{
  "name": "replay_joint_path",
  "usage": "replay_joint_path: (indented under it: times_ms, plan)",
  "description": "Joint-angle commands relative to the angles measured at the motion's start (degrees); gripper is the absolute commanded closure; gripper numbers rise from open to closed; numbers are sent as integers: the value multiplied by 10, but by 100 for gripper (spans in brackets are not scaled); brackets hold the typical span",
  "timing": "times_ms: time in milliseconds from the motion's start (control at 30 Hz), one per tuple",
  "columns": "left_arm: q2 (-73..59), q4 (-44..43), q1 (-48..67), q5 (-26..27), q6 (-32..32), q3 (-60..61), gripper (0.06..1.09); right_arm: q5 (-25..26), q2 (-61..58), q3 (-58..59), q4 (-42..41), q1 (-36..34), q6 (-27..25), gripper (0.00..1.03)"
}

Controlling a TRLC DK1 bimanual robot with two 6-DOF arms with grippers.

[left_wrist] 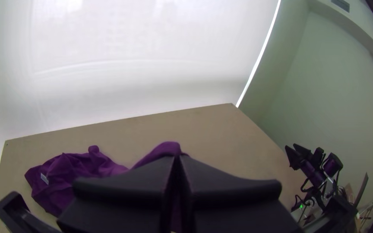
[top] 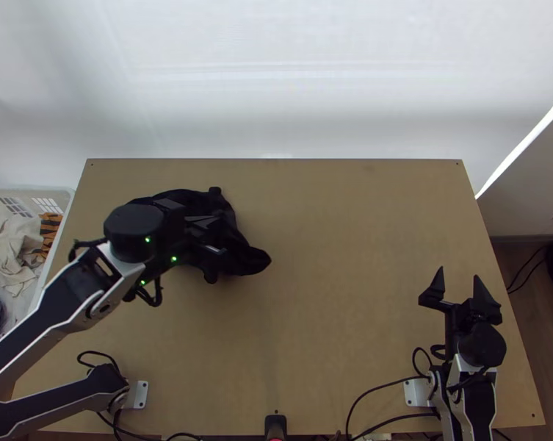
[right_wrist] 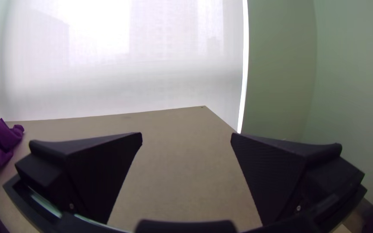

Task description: Fold the t-shirt

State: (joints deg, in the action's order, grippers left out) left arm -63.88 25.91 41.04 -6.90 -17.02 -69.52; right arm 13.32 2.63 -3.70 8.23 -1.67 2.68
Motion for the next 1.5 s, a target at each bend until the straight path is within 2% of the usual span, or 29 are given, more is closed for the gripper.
replay_joint_path:
  times_ms: [0,233,533,567,633,667,800,867,967,1100,1167,1267,1400,1467]
  plan:
    - [-10,-55,19,-30,-14,17,105,7,-25,5,0,-2,-6,5]
    - [-72,-168,58,-63,-17,-4,105,7,-25,5,0,-2,-6,5]
    - [-121,-252,117,-63,4,-48,103,7,-25,5,0,-2,-6,5]
    - [-121,-263,117,-63,4,-44,85,7,-25,5,0,-2,-6,5]
    - [-118,-285,113,-62,2,-32,13,7,-25,5,0,-2,-6,5]
    - [-117,-285,102,-58,2,-33,10,7,-25,5,0,-2,-6,5]
    - [-72,-273,31,-54,14,-8,10,7,-25,5,0,-2,-6,5]
    - [-43,-279,-21,-53,68,18,10,7,-25,5,0,-2,-6,5]
    - [-13,-235,-126,-53,124,44,10,7,-25,5,0,-2,-6,5]
    - [19,-94,-274,-30,144,50,10,7,-25,5,0,-2,-6,5]
    - [36,-19,-335,17,158,54,10,7,-25,5,0,-2,-6,5]
    - [68,49,-426,67,174,81,10,7,-25,5,0,-2,-6,5]
    - [110,179,-458,95,189,91,10,7,-25,5,0,-2,-6,5]
    - [133,219,-463,127,183,98,10,7,-25,5,0,-2,-6,5]
